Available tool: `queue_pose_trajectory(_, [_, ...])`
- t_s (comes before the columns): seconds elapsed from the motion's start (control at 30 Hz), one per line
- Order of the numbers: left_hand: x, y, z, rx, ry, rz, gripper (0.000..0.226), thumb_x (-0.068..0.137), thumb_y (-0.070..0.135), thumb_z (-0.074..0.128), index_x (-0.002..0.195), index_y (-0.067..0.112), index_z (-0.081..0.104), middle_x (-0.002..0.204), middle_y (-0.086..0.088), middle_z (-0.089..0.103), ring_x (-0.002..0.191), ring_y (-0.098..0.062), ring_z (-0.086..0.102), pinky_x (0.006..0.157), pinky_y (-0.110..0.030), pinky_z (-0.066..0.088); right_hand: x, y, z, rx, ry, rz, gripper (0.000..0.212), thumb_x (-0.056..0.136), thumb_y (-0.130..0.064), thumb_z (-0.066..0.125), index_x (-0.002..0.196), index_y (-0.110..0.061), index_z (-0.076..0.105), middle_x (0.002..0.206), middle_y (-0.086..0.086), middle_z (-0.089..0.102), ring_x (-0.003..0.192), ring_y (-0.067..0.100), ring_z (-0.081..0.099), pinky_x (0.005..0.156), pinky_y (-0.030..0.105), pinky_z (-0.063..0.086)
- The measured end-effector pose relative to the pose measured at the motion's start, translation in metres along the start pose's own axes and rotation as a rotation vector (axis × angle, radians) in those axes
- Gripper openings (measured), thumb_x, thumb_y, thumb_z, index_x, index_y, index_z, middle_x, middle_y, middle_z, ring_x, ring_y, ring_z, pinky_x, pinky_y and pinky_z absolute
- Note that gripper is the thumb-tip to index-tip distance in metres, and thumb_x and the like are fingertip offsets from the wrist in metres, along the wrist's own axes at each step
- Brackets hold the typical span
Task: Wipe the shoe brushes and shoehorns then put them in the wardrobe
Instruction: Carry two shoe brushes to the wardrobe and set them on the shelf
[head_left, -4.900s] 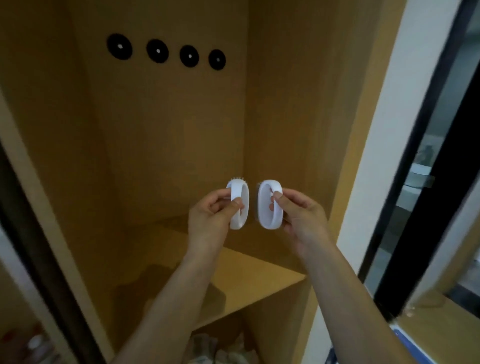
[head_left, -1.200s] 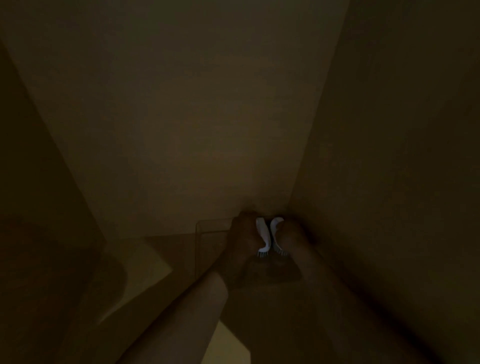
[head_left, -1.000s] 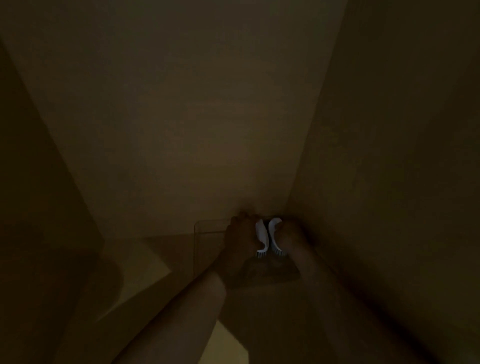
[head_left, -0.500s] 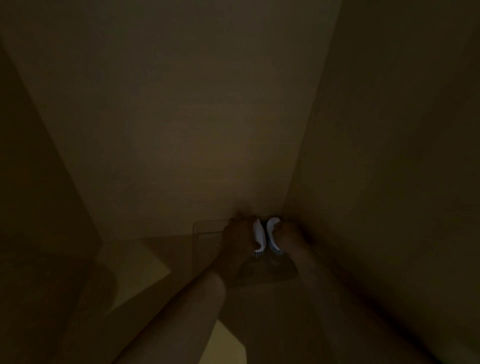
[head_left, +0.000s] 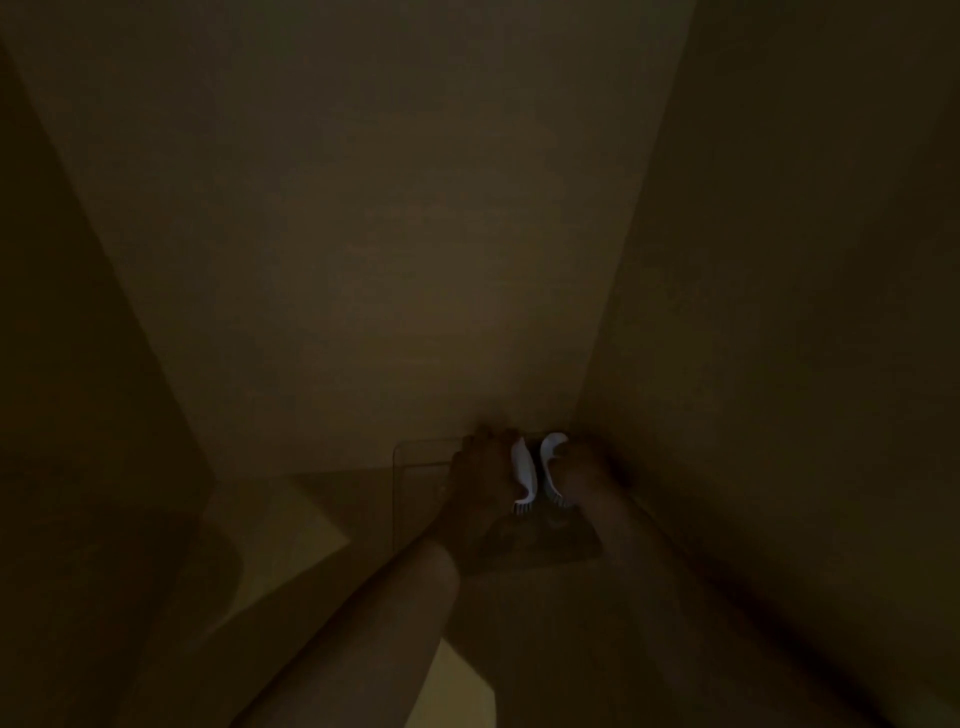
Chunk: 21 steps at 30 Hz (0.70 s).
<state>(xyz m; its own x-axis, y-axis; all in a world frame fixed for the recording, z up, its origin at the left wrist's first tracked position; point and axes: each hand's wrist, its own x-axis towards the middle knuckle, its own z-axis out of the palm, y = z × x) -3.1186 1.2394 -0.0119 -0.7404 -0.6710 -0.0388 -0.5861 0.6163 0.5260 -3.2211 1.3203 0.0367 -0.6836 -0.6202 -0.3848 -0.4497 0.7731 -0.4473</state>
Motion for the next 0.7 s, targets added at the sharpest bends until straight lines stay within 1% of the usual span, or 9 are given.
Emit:
queue_pose_trajectory(0.13, [-0.002, 0.001, 0.0, 0.002, -0.009, -0.006, 0.084, 0.081, 0.032, 0.077, 0.149, 0.015, 0.032, 0.152, -0.011, 0.033, 0.139, -0.029, 0.034, 0.112, -0.038, 0.03, 0.0, 0.002, 0.002, -0.123, -0.027, -0.02, 0.042, 0.109, -0.017, 0.026, 0.146, 0.001, 0.039, 0.157, 0.017, 0.034, 0.143, 0.03, 0.036, 0.113, 0.034, 0.03])
queue_pose_trajectory(0.27, [-0.004, 0.002, 0.0, 0.0, 0.011, -0.01, 0.082, 0.081, 0.03, 0.077, 0.149, 0.016, 0.033, 0.152, -0.012, 0.034, 0.139, -0.029, 0.035, 0.112, -0.04, 0.03, 0.001, 0.002, 0.003, -0.149, 0.0, -0.064, 0.041, 0.109, -0.015, 0.027, 0.144, 0.001, 0.042, 0.155, 0.017, 0.038, 0.141, 0.031, 0.039, 0.112, 0.034, 0.032])
queue_pose_trajectory(0.33, [-0.006, 0.003, -0.002, 0.005, -0.001, -0.024, 0.082, 0.082, 0.03, 0.076, 0.15, 0.017, 0.032, 0.153, -0.013, 0.032, 0.139, -0.03, 0.033, 0.113, -0.041, 0.03, 0.001, 0.005, 0.006, -0.139, 0.05, -0.074, 0.039, 0.107, -0.014, 0.035, 0.141, 0.002, 0.047, 0.149, 0.019, 0.045, 0.137, 0.032, 0.044, 0.109, 0.035, 0.035])
queue_pose_trajectory(0.4, [-0.007, 0.004, -0.005, 0.023, -0.035, -0.032, 0.085, 0.084, 0.031, 0.075, 0.151, 0.016, 0.026, 0.155, -0.013, 0.027, 0.141, -0.031, 0.029, 0.114, -0.042, 0.027, 0.004, 0.009, 0.008, -0.057, 0.127, -0.09, 0.037, 0.102, -0.011, 0.046, 0.135, 0.003, 0.053, 0.141, 0.022, 0.053, 0.13, 0.035, 0.05, 0.105, 0.036, 0.039])
queue_pose_trajectory(0.43, [-0.009, 0.004, -0.007, 0.033, -0.027, -0.031, 0.085, 0.083, 0.032, 0.075, 0.151, 0.016, 0.026, 0.154, -0.013, 0.028, 0.14, -0.03, 0.03, 0.113, -0.042, 0.029, 0.004, 0.01, 0.008, -0.033, 0.144, -0.089, 0.037, 0.101, -0.01, 0.048, 0.134, 0.003, 0.054, 0.139, 0.022, 0.054, 0.129, 0.035, 0.051, 0.104, 0.035, 0.04])
queue_pose_trajectory(0.5, [-0.012, 0.005, -0.012, 0.032, 0.018, -0.019, 0.081, 0.083, 0.03, 0.075, 0.149, 0.016, 0.032, 0.149, -0.012, 0.036, 0.136, -0.029, 0.037, 0.109, -0.04, 0.035, 0.005, 0.009, 0.007, -0.022, 0.111, -0.076, 0.036, 0.104, -0.013, 0.042, 0.136, 0.002, 0.053, 0.142, 0.02, 0.052, 0.13, 0.032, 0.05, 0.104, 0.032, 0.039])
queue_pose_trajectory(0.57, [-0.017, 0.006, -0.02, 0.03, 0.079, 0.009, 0.069, 0.084, 0.025, 0.073, 0.144, 0.014, 0.04, 0.143, -0.012, 0.043, 0.129, -0.028, 0.043, 0.103, -0.039, 0.041, 0.003, 0.005, 0.001, -0.024, 0.099, -0.058, 0.039, 0.108, -0.02, 0.032, 0.138, 0.0, 0.05, 0.147, 0.017, 0.048, 0.133, 0.029, 0.047, 0.105, 0.029, 0.036])
queue_pose_trajectory(0.6, [-0.019, 0.006, -0.025, 0.042, 0.111, 0.02, 0.065, 0.084, 0.025, 0.071, 0.142, 0.014, 0.043, 0.14, -0.012, 0.044, 0.127, -0.028, 0.045, 0.101, -0.04, 0.042, 0.002, 0.004, -0.002, -0.008, 0.097, -0.05, 0.04, 0.109, -0.021, 0.031, 0.138, 0.0, 0.049, 0.148, 0.017, 0.046, 0.134, 0.029, 0.046, 0.106, 0.029, 0.035])
queue_pose_trajectory(0.7, [-0.024, 0.006, -0.044, 0.072, 0.181, 0.03, 0.064, 0.089, 0.034, 0.065, 0.145, 0.019, 0.039, 0.144, -0.012, 0.041, 0.131, -0.031, 0.04, 0.104, -0.04, 0.039, -0.007, 0.003, -0.01, 0.027, 0.138, -0.088, 0.036, 0.106, -0.02, 0.04, 0.135, -0.002, 0.053, 0.144, 0.017, 0.05, 0.13, 0.031, 0.049, 0.103, 0.032, 0.039])
